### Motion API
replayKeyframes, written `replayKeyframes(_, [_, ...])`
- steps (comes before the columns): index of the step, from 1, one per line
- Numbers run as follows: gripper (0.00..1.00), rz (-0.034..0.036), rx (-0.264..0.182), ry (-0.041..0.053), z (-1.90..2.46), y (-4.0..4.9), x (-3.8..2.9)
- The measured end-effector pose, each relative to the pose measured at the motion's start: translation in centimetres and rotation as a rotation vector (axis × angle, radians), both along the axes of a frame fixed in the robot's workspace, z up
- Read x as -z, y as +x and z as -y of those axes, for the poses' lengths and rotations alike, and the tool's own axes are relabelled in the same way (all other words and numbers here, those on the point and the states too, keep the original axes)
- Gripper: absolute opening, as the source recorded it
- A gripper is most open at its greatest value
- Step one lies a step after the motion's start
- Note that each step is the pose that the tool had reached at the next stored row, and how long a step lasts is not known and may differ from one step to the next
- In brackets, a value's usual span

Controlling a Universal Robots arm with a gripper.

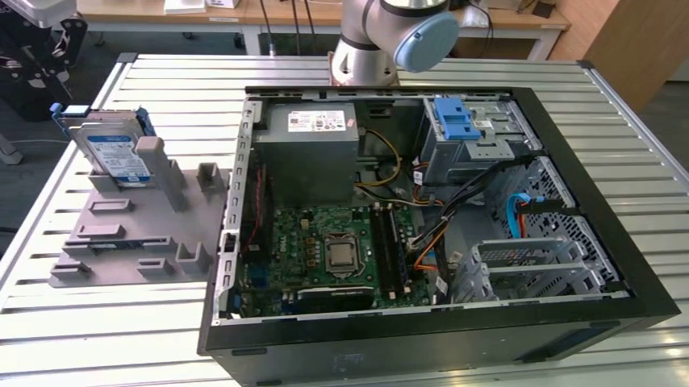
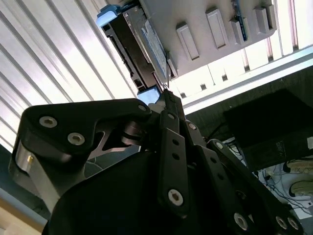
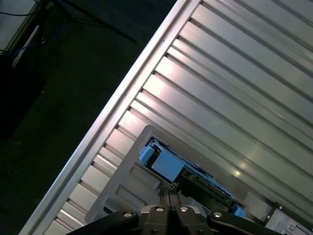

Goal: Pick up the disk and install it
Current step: 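Pick up the disk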

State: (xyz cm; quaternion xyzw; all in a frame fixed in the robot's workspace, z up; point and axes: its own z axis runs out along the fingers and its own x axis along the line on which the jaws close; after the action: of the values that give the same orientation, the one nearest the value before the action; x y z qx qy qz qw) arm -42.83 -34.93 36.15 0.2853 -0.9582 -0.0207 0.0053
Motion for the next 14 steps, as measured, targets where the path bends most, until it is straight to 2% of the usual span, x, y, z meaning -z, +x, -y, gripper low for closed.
replayKeyframes(14, [0.11,0.0001,-0.074,0.0,0.0,0.0,0.0])
